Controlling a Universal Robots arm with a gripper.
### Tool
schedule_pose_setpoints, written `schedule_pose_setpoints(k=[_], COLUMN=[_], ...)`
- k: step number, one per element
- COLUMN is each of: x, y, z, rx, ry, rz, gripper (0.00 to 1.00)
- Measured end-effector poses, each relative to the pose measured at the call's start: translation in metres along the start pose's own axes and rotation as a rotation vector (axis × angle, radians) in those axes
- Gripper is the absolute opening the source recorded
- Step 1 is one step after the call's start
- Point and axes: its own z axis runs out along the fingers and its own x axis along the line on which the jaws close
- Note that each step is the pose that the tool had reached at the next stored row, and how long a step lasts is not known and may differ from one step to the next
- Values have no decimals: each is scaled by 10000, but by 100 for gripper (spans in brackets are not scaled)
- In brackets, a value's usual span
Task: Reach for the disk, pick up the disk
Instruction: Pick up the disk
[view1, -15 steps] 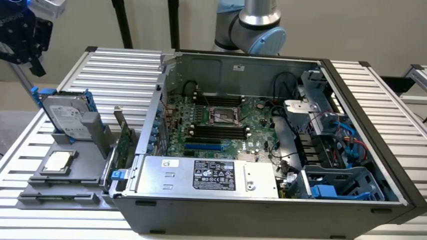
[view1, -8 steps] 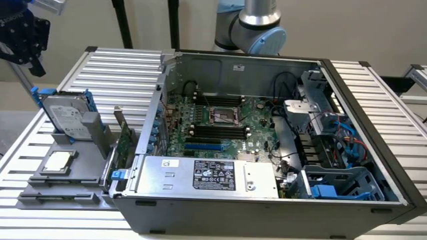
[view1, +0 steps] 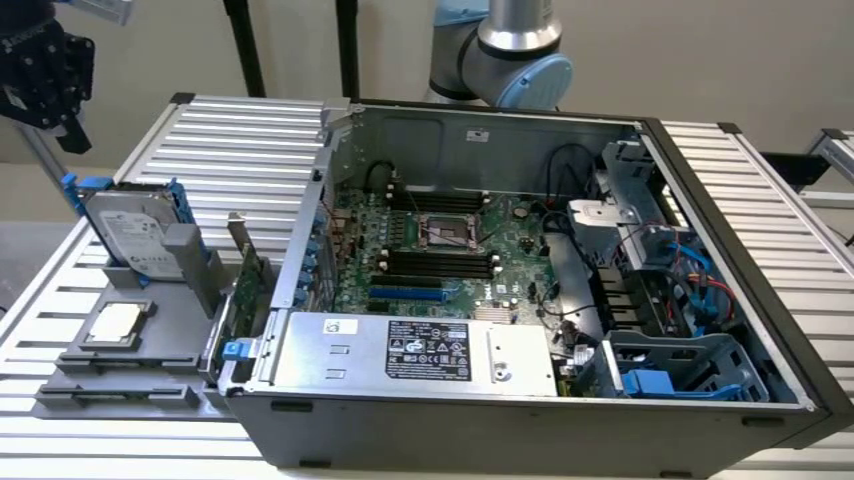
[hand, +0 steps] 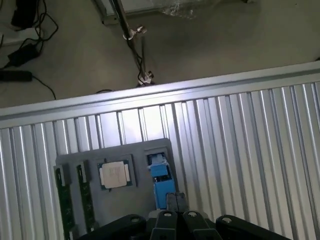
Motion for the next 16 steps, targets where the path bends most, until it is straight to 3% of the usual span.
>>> schedule_pose_setpoints(k=[8,16], x=[1,93], y=[0,-17], z=[4,15], rx=[-1,-1], ry=[49,61], rz=[-1365,-1702], gripper=[11,11])
